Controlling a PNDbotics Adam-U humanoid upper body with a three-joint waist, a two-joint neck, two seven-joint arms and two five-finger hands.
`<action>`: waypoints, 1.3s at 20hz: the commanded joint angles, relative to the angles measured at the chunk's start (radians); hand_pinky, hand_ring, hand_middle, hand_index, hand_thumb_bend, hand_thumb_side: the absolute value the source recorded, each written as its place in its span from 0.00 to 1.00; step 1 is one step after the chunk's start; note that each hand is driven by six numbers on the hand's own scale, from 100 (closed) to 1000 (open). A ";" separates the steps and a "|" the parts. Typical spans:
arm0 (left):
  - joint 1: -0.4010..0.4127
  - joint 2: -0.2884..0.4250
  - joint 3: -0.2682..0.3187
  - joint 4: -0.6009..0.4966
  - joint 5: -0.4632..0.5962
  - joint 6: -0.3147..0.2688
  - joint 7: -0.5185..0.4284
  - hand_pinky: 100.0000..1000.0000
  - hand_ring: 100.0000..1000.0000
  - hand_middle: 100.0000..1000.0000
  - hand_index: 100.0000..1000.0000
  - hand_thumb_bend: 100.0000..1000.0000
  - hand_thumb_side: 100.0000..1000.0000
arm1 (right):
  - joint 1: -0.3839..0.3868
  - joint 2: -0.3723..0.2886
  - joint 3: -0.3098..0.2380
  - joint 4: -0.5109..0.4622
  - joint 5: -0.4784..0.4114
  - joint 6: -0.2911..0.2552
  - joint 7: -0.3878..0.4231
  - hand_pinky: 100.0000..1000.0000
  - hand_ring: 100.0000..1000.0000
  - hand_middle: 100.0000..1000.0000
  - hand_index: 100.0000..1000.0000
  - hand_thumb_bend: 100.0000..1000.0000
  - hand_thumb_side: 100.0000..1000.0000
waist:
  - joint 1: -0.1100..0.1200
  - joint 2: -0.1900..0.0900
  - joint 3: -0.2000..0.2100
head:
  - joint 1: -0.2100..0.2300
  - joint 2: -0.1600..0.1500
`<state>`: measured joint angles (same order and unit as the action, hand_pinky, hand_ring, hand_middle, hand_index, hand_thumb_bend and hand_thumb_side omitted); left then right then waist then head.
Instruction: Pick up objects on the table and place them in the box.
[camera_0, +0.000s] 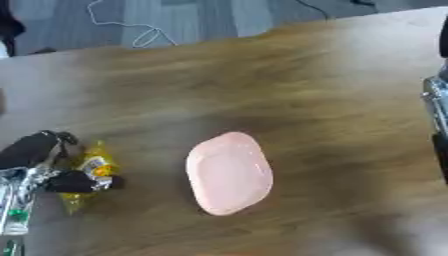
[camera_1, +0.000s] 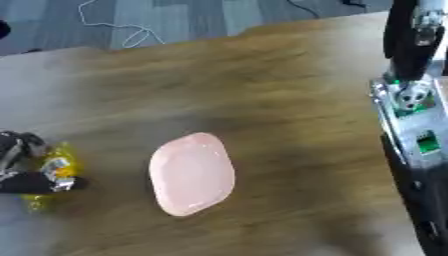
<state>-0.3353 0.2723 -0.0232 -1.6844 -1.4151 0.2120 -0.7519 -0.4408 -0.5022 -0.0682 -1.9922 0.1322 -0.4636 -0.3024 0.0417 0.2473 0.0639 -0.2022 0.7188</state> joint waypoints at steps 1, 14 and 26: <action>0.029 0.036 0.002 0.084 -0.011 -0.018 -0.067 0.51 0.69 0.73 0.84 0.23 0.00 | -0.017 -0.018 -0.007 -0.008 -0.004 -0.004 0.001 0.56 0.71 0.76 0.78 0.00 0.92 | -0.016 0.000 0.000 | -0.002 -0.010; 0.035 0.043 -0.012 0.073 0.011 -0.046 -0.073 0.45 0.64 0.68 0.76 0.00 0.00 | -0.028 -0.020 -0.005 -0.008 -0.020 -0.016 0.002 0.56 0.71 0.75 0.78 0.00 0.93 | -0.030 0.008 -0.007 | 0.002 -0.011; 0.074 -0.021 -0.050 0.093 0.112 -0.012 0.510 0.00 0.00 0.00 0.05 0.11 0.00 | -0.033 -0.019 -0.012 -0.008 -0.027 -0.017 -0.006 0.54 0.70 0.74 0.77 0.00 0.96 | -0.025 0.008 -0.004 | 0.001 -0.011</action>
<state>-0.2835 0.2524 -0.0538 -1.6571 -1.3049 0.1959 -0.2684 -0.4585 -0.5025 -0.0688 -1.9922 0.1096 -0.4803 -0.3037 0.0215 0.2603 0.0639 -0.2019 0.7160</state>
